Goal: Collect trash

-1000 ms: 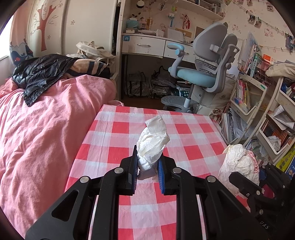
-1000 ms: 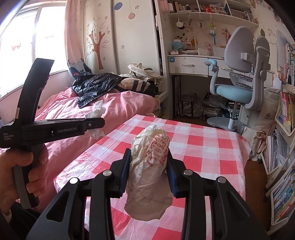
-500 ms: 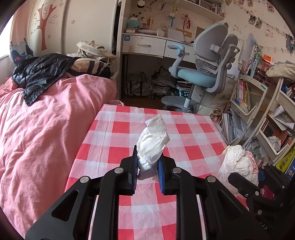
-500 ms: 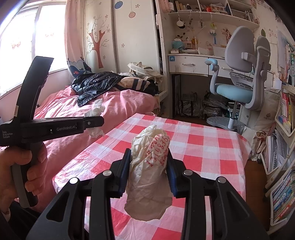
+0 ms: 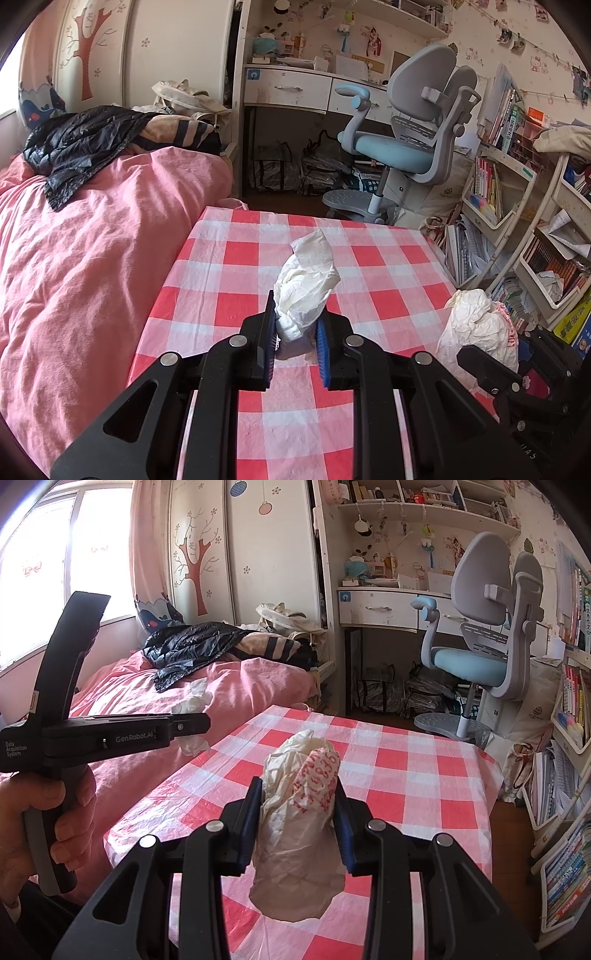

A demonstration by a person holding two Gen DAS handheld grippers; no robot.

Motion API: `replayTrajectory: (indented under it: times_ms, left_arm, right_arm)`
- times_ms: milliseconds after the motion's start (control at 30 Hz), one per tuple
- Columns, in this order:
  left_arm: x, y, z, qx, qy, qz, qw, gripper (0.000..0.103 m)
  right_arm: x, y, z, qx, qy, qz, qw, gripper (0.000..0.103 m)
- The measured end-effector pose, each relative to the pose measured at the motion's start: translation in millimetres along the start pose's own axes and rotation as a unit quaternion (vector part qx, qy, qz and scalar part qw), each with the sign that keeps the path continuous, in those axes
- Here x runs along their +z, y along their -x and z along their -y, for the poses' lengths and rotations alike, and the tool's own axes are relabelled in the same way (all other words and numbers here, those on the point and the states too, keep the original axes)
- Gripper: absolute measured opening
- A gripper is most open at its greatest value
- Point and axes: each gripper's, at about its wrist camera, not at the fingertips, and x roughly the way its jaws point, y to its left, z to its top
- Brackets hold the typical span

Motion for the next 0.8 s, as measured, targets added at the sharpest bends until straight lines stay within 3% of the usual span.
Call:
replayTrajectory:
  times_ms: [800]
  left_arm:
    - [0.2,0.0,-0.7,0.000,0.000,0.000,1.0000,0.016]
  right_arm:
    - [0.2,-0.7,-2.7,-0.001,0.001,-0.001,1.000,0.037]
